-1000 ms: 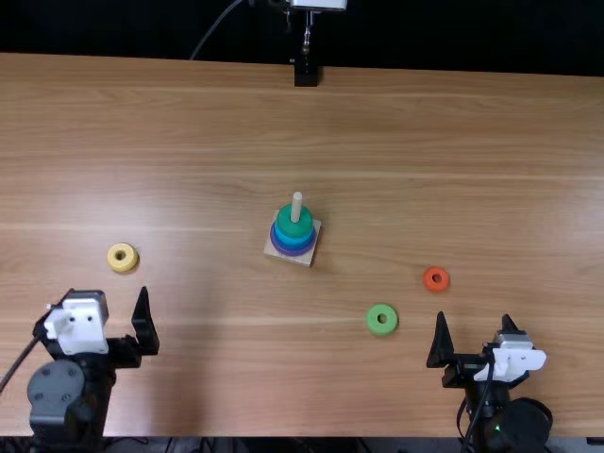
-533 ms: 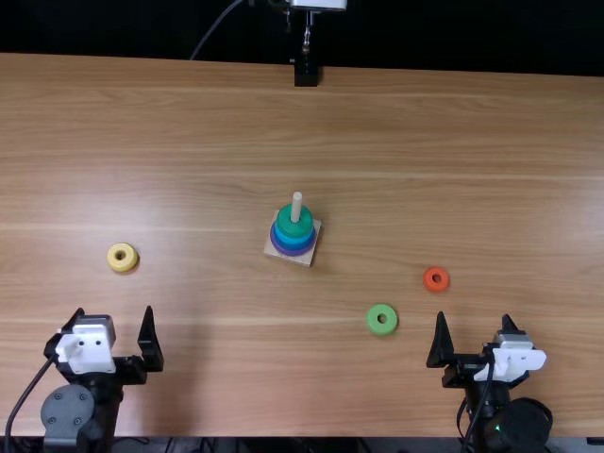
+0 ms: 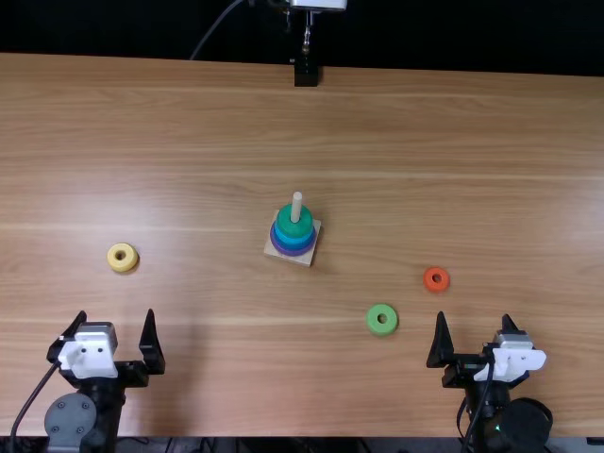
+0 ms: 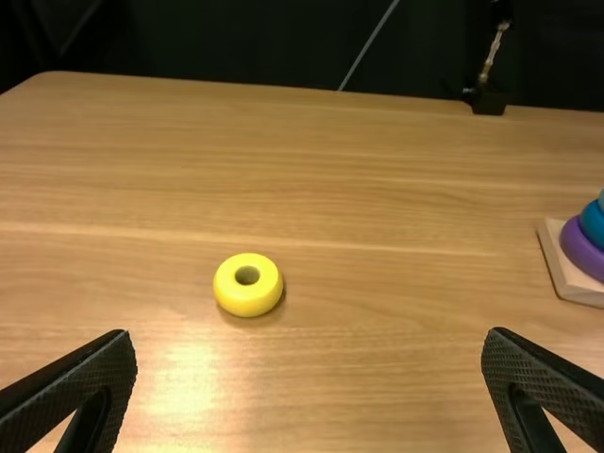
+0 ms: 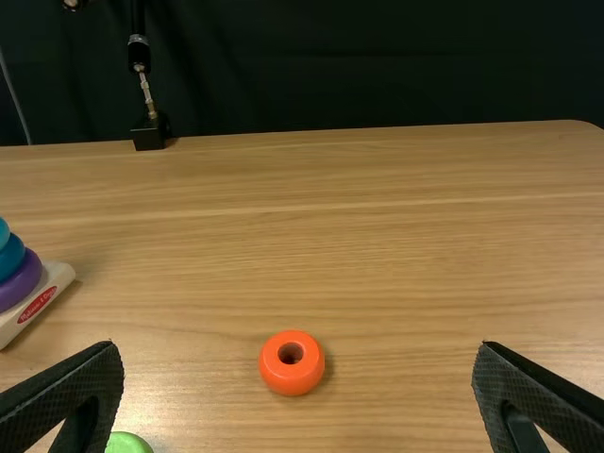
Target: Build the Hanoi tower: stack the rings onto the peg from bottom to top in this color order: purple, dark blue, light blue, dark green, light green, yellow, orange.
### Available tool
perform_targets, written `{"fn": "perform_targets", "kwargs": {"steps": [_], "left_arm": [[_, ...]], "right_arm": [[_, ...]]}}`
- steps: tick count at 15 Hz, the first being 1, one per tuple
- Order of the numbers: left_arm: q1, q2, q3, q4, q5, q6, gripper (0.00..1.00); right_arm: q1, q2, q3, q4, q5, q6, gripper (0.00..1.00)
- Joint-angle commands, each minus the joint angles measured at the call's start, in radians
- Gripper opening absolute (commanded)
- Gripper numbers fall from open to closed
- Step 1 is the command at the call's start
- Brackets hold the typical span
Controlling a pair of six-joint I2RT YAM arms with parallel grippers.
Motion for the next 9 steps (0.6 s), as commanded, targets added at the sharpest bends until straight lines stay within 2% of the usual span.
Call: {"fn": "perform_targets", "kwargs": {"steps": [1,3,5,9], "left_arm": [[0.008,-0.026,-0.061,-0.03,0.014,0.01,1.0],[0.008,-0.03,-0.079,-0.056,0.025,0.012,1.0],[0.008,-0.03,-0.096,-0.056,0.054,0.012,1.0],[0.011,-0.03,-0.096,-0.133,0.06,0.013,1.0]], "right_arm": [[-0.013,-0.013,-0.053,-0.074,-0.003,0.003,1.0],[-0.011,-0.013,-0.053,-0.074,-0.003,0.003,1.0],[-0.013,-0.013,-0.053,-0.074,-0.003,0.003,1.0],[-0.013,-0.013,-0.053,-0.074,-0.003,0.003,1.0]]}}
